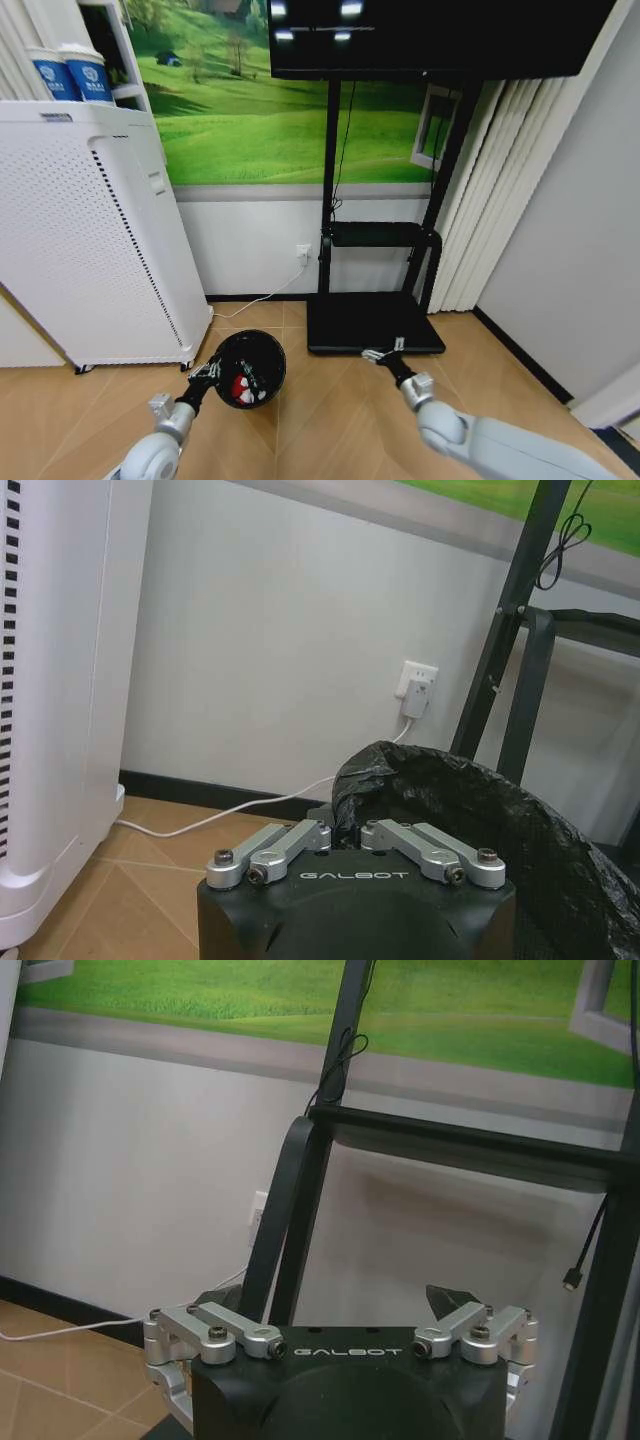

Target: Pick up the trash bin and place the garbage on the floor into it.

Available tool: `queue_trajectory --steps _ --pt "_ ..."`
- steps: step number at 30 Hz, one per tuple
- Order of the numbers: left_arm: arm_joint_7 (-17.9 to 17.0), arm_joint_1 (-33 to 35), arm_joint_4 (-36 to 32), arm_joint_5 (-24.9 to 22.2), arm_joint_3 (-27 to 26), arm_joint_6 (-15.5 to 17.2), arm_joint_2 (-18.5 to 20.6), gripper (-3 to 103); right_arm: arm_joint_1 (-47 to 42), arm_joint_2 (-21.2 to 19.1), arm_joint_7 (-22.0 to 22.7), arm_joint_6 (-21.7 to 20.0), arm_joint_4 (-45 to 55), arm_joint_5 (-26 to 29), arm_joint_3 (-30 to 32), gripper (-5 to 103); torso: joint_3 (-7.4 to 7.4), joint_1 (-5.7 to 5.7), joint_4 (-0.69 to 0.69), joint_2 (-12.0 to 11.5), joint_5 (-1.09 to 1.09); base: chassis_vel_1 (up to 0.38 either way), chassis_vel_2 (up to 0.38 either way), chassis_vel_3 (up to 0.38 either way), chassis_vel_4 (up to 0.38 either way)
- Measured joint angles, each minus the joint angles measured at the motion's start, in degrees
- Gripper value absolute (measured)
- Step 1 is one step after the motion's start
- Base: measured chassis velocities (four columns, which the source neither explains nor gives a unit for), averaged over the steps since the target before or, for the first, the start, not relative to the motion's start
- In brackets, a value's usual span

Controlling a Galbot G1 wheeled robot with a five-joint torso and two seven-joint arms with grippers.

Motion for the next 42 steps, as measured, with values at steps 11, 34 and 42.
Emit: queue_trajectory --steps 11,34,42 --pt "-0.5 2.9 -1.7 1.0 -2.2 -0.1 -1.0 7 -13.5 -2.3 -2.0 5.8 -1.4 -8.2 11.7 100 0.01 0.02 -0.01 0.0 0.00 0.035 -0.031 -0.042 0.038" --pt "-0.4 6.5 -2.4 3.5 -4.0 -0.5 -4.6 7 -12.3 0.0 0.6 8.6 -5.9 -20.5 7.4 100 0.00 -0.01 0.01 0.0 -0.01 0.366 -0.056 -0.343 0.054" --pt "0.1 6.1 -1.6 3.4 -3.0 -0.8 -5.0 7 -12.0 1.1 2.5 8.0 -5.5 -17.9 5.8 100 0.01 0.01 0.03 0.0 -0.02 0.302 0.284 -0.314 -0.295"
